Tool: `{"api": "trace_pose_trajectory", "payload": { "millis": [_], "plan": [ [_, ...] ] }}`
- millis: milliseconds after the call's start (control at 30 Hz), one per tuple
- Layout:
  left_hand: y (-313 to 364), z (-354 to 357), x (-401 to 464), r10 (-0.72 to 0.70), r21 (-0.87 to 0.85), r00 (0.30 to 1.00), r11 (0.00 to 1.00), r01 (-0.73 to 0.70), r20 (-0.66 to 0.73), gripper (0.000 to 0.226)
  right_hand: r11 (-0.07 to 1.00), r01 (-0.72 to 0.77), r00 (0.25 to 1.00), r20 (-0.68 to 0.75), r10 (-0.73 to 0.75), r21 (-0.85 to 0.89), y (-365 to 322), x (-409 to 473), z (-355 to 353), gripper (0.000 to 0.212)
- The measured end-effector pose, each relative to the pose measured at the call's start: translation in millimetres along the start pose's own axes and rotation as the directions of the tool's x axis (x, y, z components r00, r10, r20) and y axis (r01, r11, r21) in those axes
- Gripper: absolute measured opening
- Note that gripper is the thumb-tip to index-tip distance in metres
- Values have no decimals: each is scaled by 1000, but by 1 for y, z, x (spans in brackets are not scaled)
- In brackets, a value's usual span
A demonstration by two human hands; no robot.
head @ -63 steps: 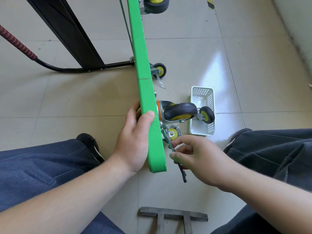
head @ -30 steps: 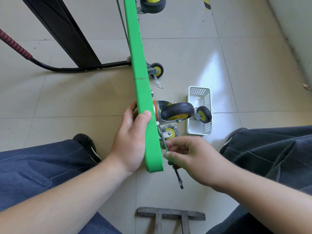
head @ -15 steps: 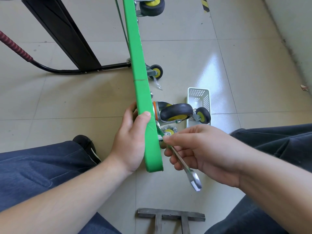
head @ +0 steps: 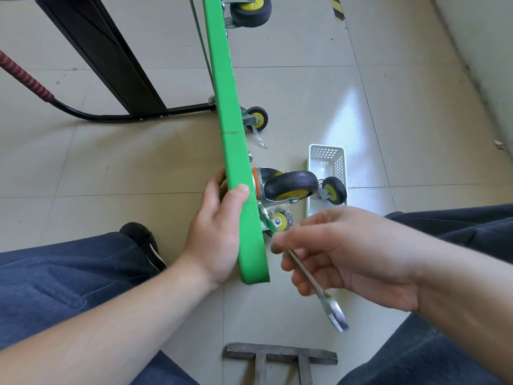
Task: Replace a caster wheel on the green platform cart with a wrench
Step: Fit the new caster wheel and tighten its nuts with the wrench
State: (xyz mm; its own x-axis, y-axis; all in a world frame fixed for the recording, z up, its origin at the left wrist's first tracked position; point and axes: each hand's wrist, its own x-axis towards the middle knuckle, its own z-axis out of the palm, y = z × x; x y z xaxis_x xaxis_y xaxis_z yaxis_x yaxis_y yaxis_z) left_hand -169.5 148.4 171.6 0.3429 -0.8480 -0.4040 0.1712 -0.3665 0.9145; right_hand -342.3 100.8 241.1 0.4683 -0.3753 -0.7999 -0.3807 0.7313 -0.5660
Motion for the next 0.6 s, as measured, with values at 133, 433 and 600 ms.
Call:
{"api": "trace_pose_trajectory", "payload": {
  "millis": [133, 433, 600],
  "plan": [
    [3, 1, -2, -4, -9, 1000, 1000, 4, 0, 62, 979, 54, 986, -145, -83, -195, 25, 2, -8, 19],
    [3, 3, -2, -16, -4, 1000, 1000, 16, -2, 66, 943, 181, 955, -179, -236, -279, 54, 34, 0, 7],
    [1, 1, -1, -15, -2, 1000, 1000, 15, -2, 60, 943, 200, 954, -165, -250, -267, 59, 48, -1, 7]
  ]
}}
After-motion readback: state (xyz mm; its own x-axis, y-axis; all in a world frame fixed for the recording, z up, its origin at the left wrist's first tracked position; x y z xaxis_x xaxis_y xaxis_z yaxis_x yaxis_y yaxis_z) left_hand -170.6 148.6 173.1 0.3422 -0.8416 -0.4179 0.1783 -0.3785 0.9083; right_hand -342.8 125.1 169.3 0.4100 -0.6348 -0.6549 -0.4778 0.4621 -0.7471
